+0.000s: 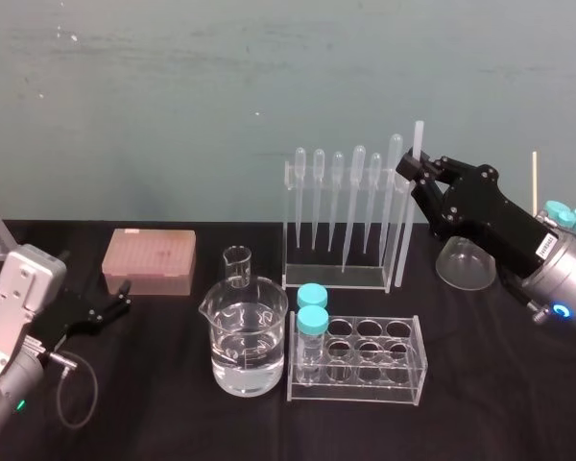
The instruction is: Pick up the stirring rod with one hand, then place it down.
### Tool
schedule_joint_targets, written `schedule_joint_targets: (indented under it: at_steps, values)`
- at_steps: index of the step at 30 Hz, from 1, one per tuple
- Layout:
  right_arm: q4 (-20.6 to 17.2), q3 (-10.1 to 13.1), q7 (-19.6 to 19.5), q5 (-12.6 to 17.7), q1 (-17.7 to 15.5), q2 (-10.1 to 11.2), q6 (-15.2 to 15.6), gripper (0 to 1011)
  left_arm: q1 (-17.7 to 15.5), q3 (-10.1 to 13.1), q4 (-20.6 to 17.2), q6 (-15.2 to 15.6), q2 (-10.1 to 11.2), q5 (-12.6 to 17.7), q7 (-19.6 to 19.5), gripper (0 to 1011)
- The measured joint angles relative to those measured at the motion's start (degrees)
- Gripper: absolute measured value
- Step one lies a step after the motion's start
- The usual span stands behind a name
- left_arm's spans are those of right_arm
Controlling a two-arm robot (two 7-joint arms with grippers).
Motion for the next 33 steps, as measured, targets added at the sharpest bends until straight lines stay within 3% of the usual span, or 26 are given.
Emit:
schedule_joint_targets:
  at_steps: [33]
  values:
    - [-0.89, -0.62, -0.93, -0.37, -0.85, 1.07, 0.04, 69, 0.0, 0.0, 0.0, 0.0, 0.0, 0.0, 0.0, 1000]
